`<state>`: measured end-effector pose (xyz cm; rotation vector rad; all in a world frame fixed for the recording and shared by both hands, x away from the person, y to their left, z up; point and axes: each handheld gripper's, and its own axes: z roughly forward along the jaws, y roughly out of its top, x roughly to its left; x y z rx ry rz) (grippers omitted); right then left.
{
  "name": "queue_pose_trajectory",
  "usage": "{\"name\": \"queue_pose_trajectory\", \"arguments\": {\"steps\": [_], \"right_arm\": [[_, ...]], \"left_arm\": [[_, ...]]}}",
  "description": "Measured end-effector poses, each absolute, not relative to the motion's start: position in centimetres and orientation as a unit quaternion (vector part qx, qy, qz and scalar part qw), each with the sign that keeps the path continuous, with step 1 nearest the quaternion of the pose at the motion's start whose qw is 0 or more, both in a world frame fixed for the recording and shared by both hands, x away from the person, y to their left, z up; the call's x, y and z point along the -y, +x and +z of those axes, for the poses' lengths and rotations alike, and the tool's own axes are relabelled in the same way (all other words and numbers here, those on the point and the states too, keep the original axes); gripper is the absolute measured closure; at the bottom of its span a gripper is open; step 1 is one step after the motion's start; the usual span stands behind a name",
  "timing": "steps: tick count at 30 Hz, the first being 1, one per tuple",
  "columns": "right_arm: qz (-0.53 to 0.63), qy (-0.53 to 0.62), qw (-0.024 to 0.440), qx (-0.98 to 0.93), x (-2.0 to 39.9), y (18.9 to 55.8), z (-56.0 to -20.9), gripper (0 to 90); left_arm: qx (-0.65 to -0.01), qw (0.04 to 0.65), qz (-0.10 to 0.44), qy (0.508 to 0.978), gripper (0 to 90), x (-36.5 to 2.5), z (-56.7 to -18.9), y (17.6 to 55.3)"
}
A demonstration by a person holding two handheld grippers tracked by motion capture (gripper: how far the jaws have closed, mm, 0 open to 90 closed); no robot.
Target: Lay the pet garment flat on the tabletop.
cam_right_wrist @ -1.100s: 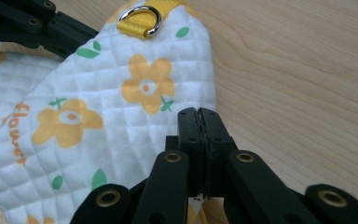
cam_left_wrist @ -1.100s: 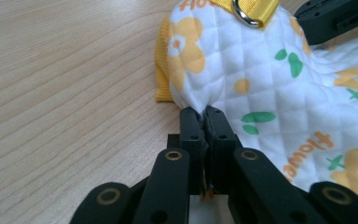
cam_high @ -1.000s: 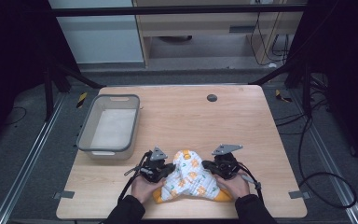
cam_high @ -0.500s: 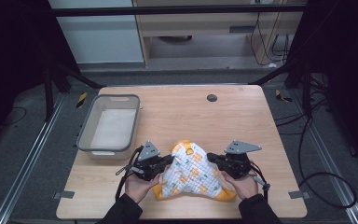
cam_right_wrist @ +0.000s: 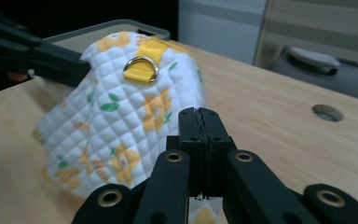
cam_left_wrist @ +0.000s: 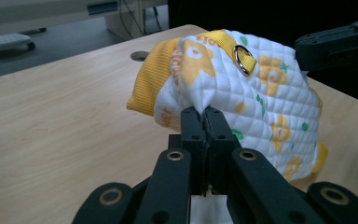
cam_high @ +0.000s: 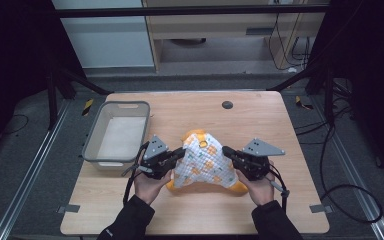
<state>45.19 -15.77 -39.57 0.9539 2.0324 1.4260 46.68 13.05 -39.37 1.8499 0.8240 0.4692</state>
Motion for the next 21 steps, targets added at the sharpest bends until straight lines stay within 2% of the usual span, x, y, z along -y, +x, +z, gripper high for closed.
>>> {"name": "queue_pose_trajectory", "arguments": {"steps": [6, 9, 11, 12, 14, 18, 21], "right_arm": [[0.479, 0.396, 0.277, -0.733, 14.9, 49.4, -41.7, 88.1], [0.434, 0.419, 0.296, -0.741, 14.7, 50.7, -43.3, 78.6], [0.431, 0.419, 0.302, -0.74, 15.1, 50.6, -43.4, 74.4], [0.438, 0.416, 0.3, -0.738, 15.6, 50.1, -43.1, 69.4], [0.44, 0.413, 0.301, -0.739, 15.9, 49.9, -43.0, 67.9], [0.455, 0.408, 0.298, -0.733, 17.8, 48.1, -41.4, 58.0], [0.46, 0.407, 0.293, -0.733, 18.5, 47.4, -41.0, 54.1]], "left_arm": [[-0.401, 0.504, 0.2, 0.738, 85.0, -12.1, -41.4, 50.8], [-0.433, 0.496, 0.193, 0.728, 60.1, -12.3, -42.0, 51.9], [-0.439, 0.488, 0.192, 0.73, 48.4, -12.9, -42.0, 51.9], [-0.439, 0.485, 0.198, 0.73, 43.6, -13.5, -41.7, 51.5], [-0.437, 0.485, 0.203, 0.73, 42.5, -14.1, -41.4, 51.0], [-0.427, 0.488, 0.209, 0.732, 36.1, -15.4, -40.9, 49.8], [-0.416, 0.479, 0.21, 0.744, 35.0, -16.6, -40.9, 48.7]]}}
